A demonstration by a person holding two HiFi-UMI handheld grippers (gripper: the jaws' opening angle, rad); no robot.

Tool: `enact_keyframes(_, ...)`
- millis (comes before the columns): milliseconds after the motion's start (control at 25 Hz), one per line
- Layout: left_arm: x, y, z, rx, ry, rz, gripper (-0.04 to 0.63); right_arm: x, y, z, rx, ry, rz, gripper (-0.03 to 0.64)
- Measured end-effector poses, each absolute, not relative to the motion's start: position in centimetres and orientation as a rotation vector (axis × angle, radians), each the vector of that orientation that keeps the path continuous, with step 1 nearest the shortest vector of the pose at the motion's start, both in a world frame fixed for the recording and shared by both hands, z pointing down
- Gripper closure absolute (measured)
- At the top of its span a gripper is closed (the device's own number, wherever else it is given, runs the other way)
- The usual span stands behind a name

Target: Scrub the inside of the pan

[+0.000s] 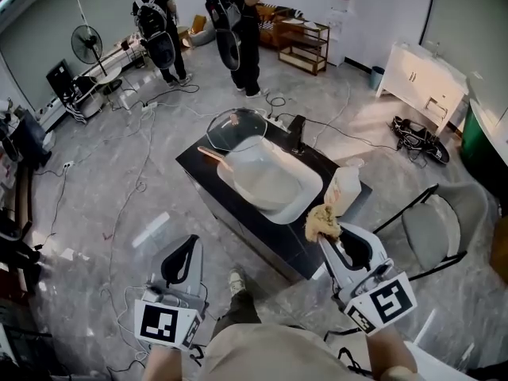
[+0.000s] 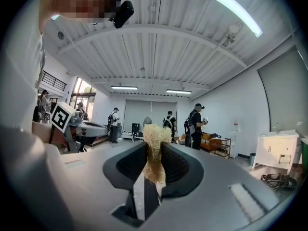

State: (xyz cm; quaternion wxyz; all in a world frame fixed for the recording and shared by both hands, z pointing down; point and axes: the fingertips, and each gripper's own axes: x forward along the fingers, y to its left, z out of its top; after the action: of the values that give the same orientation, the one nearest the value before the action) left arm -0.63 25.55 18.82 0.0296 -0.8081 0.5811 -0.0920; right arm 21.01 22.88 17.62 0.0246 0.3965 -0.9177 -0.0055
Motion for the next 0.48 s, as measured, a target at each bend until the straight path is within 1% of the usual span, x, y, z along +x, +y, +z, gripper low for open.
enact_keyframes(480,-9.4,13.5,18.9,-2.575,1.715,-0.327,0.594,11.6,11.4,17.5,1.285,-2.761,0.045,0.522)
